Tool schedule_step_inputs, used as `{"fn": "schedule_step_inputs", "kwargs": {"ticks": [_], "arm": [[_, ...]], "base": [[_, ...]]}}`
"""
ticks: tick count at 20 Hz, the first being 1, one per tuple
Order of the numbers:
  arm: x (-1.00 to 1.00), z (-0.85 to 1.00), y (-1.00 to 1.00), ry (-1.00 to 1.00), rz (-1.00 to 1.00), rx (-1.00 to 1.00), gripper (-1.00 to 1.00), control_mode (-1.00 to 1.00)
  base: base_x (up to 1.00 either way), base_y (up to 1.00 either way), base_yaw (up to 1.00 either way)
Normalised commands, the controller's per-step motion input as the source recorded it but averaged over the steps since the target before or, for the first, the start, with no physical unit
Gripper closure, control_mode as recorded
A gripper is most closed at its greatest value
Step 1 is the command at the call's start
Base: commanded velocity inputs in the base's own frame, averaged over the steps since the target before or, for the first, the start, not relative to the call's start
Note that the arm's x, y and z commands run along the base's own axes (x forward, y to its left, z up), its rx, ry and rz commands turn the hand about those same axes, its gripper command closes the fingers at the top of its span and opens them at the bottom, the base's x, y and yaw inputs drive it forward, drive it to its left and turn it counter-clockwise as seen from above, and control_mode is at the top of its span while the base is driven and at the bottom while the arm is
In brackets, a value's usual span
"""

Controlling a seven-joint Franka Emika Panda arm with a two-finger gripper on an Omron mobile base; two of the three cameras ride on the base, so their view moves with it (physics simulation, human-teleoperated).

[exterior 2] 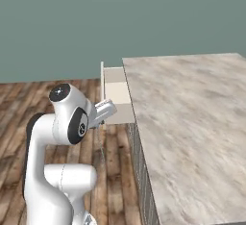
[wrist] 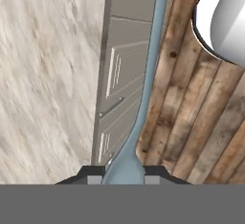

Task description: Organize the utensils by type. Pick up the wooden spoons from the counter and place them in the open cabinet. Then pick up the metallic utensils from the counter and place them in the open drawer.

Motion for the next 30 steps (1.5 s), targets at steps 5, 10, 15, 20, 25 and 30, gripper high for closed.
{"fn": "schedule_step_inputs", "kwargs": {"ticks": [5,10,15,20,25,30], "arm": [[0.0,0.0,0.0,0.0,0.0,0.0,1.0,1.0],[0.0,0.0,0.0,0.0,0.0,0.0,1.0,1.0],[0.0,0.0,0.0,0.0,0.0,0.0,1.0,1.0],[0.0,0.0,0.0,0.0,0.0,0.0,1.0,1.0],[0.0,0.0,0.0,0.0,0.0,0.0,1.0,1.0],[0.0,0.0,0.0,0.0,0.0,0.0,1.0,1.0]], "base": [[0.76,-0.25,0.13],[0.52,-0.07,0.1],[0.29,0.0,0.05],[0.3,0.0,0.03],[0.29,0.07,0.0],[0.27,0.03,0.0]]}}
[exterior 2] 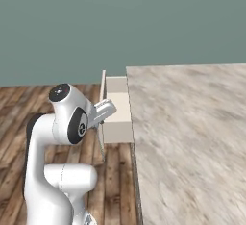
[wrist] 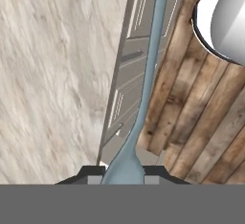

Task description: Organize the utensils by type. Pick up the wooden spoons from the counter and place them in the open cabinet. Then pick up the metallic utensils from the counter and place them in the open drawer.

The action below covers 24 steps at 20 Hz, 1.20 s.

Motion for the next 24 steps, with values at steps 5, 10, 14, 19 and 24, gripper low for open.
{"fn": "schedule_step_inputs", "kwargs": {"ticks": [5,10,14,19,24], "arm": [[0.0,0.0,0.0,0.0,0.0,0.0,1.0,1.0],[0.0,0.0,0.0,0.0,0.0,0.0,1.0,1.0],[0.0,0.0,0.0,0.0,0.0,0.0,1.0,1.0],[0.0,0.0,0.0,0.0,0.0,0.0,1.0,1.0],[0.0,0.0,0.0,0.0,0.0,0.0,1.0,1.0]], "base": [[0.28,0.16,-0.08],[0.27,0.21,-0.18],[0.24,0.25,-0.21],[0.24,0.36,-0.19],[0.23,0.41,-0.18]]}}
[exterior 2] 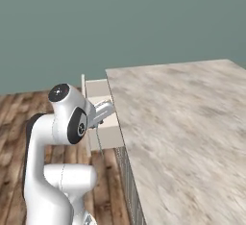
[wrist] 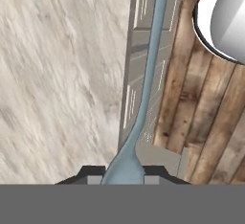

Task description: Organize the utensils by type. Pick up the wooden spoons from the counter and place them in the open cabinet. Then pick up the metallic utensils from the counter and place them in the open drawer.

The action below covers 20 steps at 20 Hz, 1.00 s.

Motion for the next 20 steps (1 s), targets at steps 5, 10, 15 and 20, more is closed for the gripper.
{"fn": "schedule_step_inputs", "kwargs": {"ticks": [5,10,15,20], "arm": [[0.0,0.0,0.0,0.0,0.0,0.0,1.0,1.0],[0.0,0.0,0.0,0.0,0.0,0.0,1.0,1.0],[0.0,0.0,0.0,0.0,0.0,0.0,1.0,1.0],[0.0,0.0,0.0,0.0,0.0,0.0,1.0,1.0]], "base": [[0.24,0.38,-0.17],[0.32,0.47,-0.14],[0.31,0.54,-0.13],[0.29,0.32,-0.11]]}}
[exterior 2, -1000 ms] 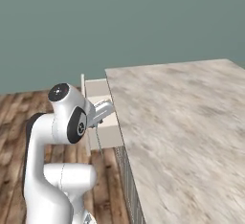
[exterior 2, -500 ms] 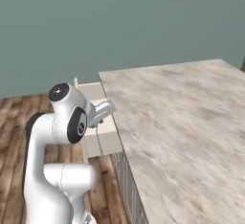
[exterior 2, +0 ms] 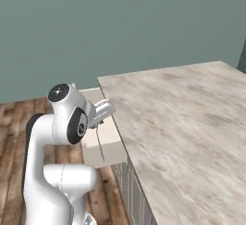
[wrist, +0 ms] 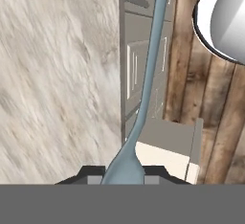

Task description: Organize the utensils by type. Pick up the wooden spoons from the counter and place them in the open cabinet. Then pick up the metallic utensils from the counter and place them in the open drawer.

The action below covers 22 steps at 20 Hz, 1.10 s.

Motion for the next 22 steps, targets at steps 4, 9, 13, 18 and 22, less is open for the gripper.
{"fn": "schedule_step_inputs", "kwargs": {"ticks": [4,9,13,18,22], "arm": [[0.0,0.0,0.0,0.0,0.0,0.0,1.0,1.0],[0.0,0.0,0.0,0.0,0.0,0.0,1.0,1.0],[0.0,0.0,0.0,0.0,0.0,0.0,1.0,1.0],[0.0,0.0,0.0,0.0,0.0,0.0,1.0,1.0],[0.33,0.37,0.36,0.0,-0.04,-0.1,1.0,-1.0]], "base": [[0.32,0.3,-0.08],[0.27,0.29,-0.07],[0.25,0.26,-0.06],[0.19,0.28,-0.06],[0.0,0.0,0.0]]}}
